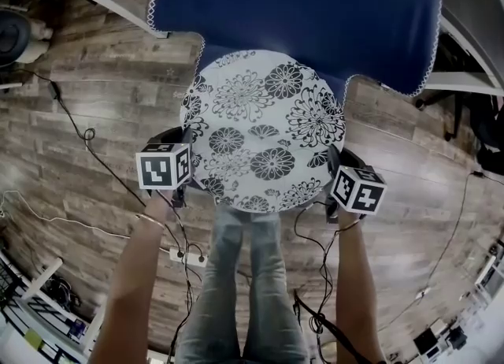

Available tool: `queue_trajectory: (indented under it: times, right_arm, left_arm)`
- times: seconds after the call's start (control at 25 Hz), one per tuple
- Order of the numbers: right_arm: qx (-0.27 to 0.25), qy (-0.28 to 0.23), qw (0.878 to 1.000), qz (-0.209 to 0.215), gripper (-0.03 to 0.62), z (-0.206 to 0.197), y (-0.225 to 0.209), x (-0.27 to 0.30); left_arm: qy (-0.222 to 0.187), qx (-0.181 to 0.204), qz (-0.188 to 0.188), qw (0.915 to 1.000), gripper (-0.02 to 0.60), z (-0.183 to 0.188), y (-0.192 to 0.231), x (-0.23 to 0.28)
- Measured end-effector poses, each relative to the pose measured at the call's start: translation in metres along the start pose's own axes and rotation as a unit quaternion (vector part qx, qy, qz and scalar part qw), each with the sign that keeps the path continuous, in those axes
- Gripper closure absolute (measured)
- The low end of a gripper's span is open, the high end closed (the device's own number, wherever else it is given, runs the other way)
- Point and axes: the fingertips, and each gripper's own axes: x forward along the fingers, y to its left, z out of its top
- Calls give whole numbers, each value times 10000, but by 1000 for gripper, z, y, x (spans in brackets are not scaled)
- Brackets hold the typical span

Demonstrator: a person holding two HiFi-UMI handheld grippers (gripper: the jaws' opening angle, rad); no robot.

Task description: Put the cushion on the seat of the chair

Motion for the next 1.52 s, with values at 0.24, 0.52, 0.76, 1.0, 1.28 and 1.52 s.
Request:
queue_trajectory:
  times: [0.24,0.52,0.76,1.0,1.28,1.52]
  right_arm:
    - [-24,20,9999,-141,543,-5,-5,6]
    - [77,52,9996,-270,511,-9,-13,11]
    - [101,75,9995,-305,485,-9,-17,11]
    - [159,47,9995,-284,456,-9,-18,9]
    - [324,-112,9991,-269,384,-8,-23,2]
    - [364,-374,9986,-83,362,0,-14,-18]
  left_arm:
    - [25,16,92,10000,562,0,3,4]
    - [19,-155,-7,9999,525,-5,6,9]
    - [25,-317,-17,9995,480,-8,10,11]
    - [-96,-392,-74,9992,423,-8,18,8]
    - [-334,-632,-266,9971,354,-6,23,-3]
    - [-794,-635,-106,9948,342,11,25,-32]
